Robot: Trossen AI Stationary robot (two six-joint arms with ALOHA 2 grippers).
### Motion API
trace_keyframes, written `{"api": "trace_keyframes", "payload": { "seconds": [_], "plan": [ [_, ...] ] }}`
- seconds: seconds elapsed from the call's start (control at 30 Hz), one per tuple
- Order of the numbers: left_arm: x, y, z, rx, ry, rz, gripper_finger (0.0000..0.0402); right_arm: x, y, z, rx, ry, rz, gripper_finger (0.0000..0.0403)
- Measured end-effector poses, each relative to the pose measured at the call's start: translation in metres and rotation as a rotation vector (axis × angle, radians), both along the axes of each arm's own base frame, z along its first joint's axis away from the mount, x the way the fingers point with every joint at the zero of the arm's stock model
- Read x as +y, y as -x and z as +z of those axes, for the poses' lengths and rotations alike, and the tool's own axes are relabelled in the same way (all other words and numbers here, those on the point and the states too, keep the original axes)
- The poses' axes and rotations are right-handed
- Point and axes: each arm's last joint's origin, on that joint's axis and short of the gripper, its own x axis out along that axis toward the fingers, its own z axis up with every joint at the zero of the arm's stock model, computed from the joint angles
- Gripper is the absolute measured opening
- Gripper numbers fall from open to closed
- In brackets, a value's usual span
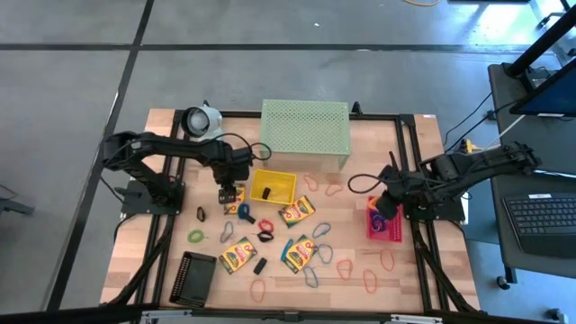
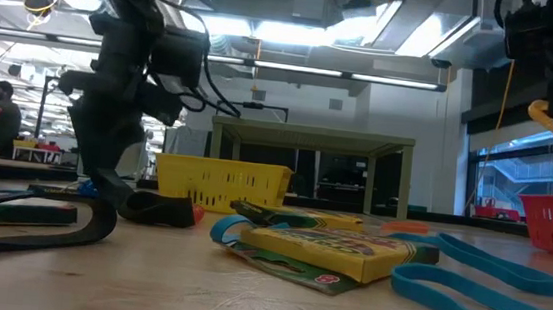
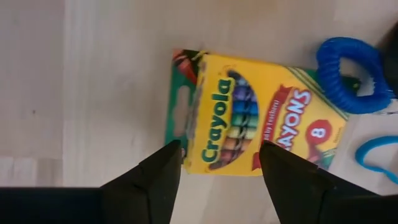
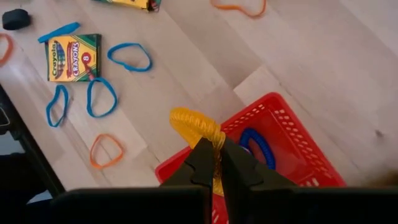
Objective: Pick & Place Office Desk Supplies
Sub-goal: Put the yellow spring keychain into the red bin
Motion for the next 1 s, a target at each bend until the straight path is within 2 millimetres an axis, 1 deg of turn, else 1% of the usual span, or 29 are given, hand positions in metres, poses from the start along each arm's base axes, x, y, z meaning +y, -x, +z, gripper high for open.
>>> {"api": "trace_keyframes", "payload": {
  "seconds": [0.13, 0.27, 0.4, 0.5, 0.67, 0.77, 0.9, 1.0],
  "plan": [
    [0.004, 0.001, 0.000, 0.002, -0.008, 0.017, 0.0219, 0.003, 0.001, 0.000, -0.001, 0.001, 0.011, 0.0011],
    [0.008, -0.001, 0.004, -0.011, -0.010, 0.043, 0.0220, 0.006, 0.002, 0.000, -0.001, -0.005, 0.017, 0.0010],
    [0.008, -0.004, 0.005, -0.059, 0.018, 0.000, 0.0222, 0.007, 0.002, 0.000, 0.000, -0.012, 0.009, 0.0012],
    [0.008, -0.004, 0.005, -0.063, 0.016, -0.024, 0.0222, 0.008, 0.004, 0.000, 0.013, -0.010, 0.016, 0.0015],
    [0.014, -0.004, 0.005, -0.070, -0.006, 0.011, 0.0222, 0.008, 0.008, -0.003, 0.057, 0.011, 0.025, 0.0010],
    [0.018, -0.003, 0.005, -0.073, -0.010, 0.027, 0.0222, 0.010, 0.011, -0.014, 0.108, -0.019, 0.034, 0.0010],
    [0.020, -0.002, 0.005, -0.074, -0.009, 0.035, 0.0222, 0.013, 0.017, -0.037, 0.201, -0.052, 0.035, 0.0010],
    [0.020, -0.002, 0.005, -0.078, -0.010, 0.024, 0.0222, 0.016, 0.013, -0.039, 0.158, -0.062, 0.037, 0.0010]
  ]
}}
